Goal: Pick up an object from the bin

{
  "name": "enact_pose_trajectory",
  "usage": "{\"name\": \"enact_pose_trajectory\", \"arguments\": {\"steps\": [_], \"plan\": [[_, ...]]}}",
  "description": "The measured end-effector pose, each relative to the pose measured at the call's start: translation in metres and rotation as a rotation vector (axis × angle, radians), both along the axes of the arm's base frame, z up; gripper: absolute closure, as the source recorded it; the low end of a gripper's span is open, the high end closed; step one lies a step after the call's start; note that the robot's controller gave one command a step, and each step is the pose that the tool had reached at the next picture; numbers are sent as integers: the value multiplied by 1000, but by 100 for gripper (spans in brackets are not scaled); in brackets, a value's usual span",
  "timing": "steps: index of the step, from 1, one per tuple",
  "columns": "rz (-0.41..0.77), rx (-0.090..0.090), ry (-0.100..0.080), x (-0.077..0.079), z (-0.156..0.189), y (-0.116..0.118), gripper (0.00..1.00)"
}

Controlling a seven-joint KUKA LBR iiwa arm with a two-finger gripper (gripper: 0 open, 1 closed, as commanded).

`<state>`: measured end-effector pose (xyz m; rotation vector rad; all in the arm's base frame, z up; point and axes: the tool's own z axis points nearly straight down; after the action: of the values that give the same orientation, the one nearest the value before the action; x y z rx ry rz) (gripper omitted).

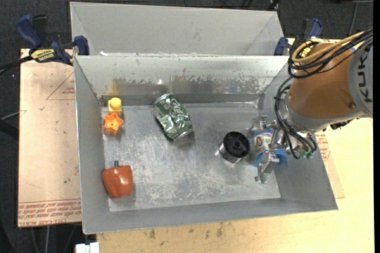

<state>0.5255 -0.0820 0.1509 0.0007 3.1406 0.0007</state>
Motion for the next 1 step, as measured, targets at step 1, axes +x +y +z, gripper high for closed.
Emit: {"name": "enact_pose_trajectory", "arguments": {"steps": [1], "plan": [[-87, 0, -5, 20, -53, 7, 0]]}}
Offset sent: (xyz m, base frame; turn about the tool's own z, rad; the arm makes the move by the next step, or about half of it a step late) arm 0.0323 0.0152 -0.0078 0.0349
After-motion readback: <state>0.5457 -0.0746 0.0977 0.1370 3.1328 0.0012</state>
